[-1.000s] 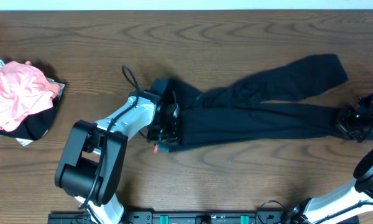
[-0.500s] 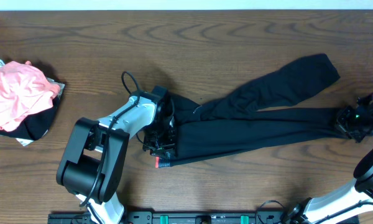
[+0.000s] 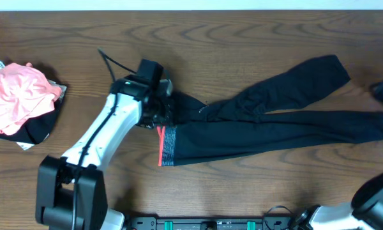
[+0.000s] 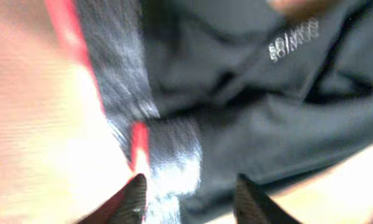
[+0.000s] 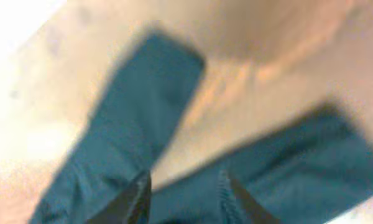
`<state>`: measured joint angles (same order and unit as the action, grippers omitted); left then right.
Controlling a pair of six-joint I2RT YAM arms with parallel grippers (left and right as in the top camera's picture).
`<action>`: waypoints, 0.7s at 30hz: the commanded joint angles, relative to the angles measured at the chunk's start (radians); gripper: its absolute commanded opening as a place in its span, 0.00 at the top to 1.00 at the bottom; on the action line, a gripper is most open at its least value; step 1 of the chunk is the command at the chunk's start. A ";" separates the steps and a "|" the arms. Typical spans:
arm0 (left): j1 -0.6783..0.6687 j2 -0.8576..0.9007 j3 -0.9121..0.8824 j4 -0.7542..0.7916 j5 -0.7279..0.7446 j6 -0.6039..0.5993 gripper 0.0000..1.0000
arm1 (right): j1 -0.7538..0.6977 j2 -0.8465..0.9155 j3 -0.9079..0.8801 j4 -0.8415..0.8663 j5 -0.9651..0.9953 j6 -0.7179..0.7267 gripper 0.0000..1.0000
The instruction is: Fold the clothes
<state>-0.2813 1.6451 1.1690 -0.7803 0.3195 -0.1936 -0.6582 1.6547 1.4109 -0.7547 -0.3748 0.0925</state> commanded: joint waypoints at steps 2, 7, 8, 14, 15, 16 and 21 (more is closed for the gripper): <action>0.049 0.014 0.011 0.092 -0.073 0.013 0.40 | 0.051 0.013 0.005 0.006 -0.015 -0.030 0.60; 0.103 0.093 0.011 0.223 -0.010 0.013 0.32 | 0.109 0.077 0.005 0.014 -0.019 -0.140 0.42; 0.113 0.114 0.011 0.246 0.016 0.013 0.31 | 0.117 0.086 0.005 0.013 -0.019 -0.141 0.41; 0.140 0.252 0.011 0.335 0.118 0.002 0.30 | 0.146 0.105 0.005 0.011 -0.018 -0.142 0.39; 0.140 0.269 0.011 0.343 0.118 0.002 0.30 | 0.146 0.105 0.005 0.010 -0.018 -0.142 0.39; 0.140 0.288 0.011 0.353 0.118 0.002 0.30 | 0.145 0.105 0.005 0.005 -0.018 -0.142 0.39; 0.140 0.348 0.011 0.402 0.119 0.001 0.31 | 0.145 0.105 0.005 -0.016 -0.018 -0.143 0.39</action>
<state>-0.1421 1.9430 1.1786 -0.3874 0.4229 -0.1864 -0.5213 1.7664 1.4162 -0.7658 -0.3859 -0.0319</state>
